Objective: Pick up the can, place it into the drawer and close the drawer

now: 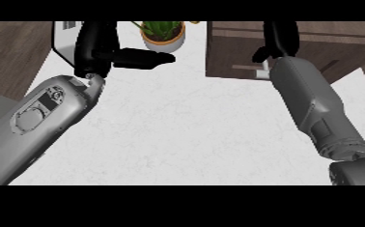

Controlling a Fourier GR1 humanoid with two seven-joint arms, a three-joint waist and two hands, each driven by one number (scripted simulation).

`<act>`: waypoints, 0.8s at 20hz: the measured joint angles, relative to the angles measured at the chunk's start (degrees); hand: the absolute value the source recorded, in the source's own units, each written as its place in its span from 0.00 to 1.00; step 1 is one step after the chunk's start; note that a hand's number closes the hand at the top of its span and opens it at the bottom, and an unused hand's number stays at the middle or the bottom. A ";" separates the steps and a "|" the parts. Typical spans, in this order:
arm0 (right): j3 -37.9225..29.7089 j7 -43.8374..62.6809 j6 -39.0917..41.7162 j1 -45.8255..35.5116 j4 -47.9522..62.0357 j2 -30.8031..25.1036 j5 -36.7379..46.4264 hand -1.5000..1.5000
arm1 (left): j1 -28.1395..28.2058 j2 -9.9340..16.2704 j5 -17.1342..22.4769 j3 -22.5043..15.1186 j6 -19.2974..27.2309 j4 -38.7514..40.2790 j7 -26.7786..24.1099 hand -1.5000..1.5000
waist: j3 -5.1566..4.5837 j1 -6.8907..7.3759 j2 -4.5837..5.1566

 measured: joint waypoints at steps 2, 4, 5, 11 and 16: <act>-1.51 -2.66 0.85 -0.46 -0.05 0.13 -1.87 0.00 | 0.43 -0.38 -0.39 -0.12 0.31 -0.14 -0.14 0.00 | 0.09 -0.23 0.13; -3.26 -5.34 1.45 -0.50 -0.27 0.34 -3.94 0.00 | 1.33 -0.20 -0.40 0.15 0.15 -0.67 -0.48 0.00 | 0.10 -0.37 0.12; -4.28 -6.73 1.75 -0.43 -0.46 0.41 -5.15 0.00 | 1.74 0.07 -0.48 0.27 0.12 -1.09 -0.59 0.00 | 0.11 -0.36 0.09; -10.55 -13.66 4.92 -1.53 -1.76 2.32 -12.68 0.00 | 4.12 0.59 -0.72 0.84 -0.21 -1.87 -1.32 0.00 | 0.14 -0.69 0.07; -16.89 -17.84 10.04 -3.14 -2.69 4.59 -20.68 0.00 | 5.76 1.28 -1.06 1.49 -0.21 -2.72 -1.45 0.00 | 0.23 -1.13 -0.14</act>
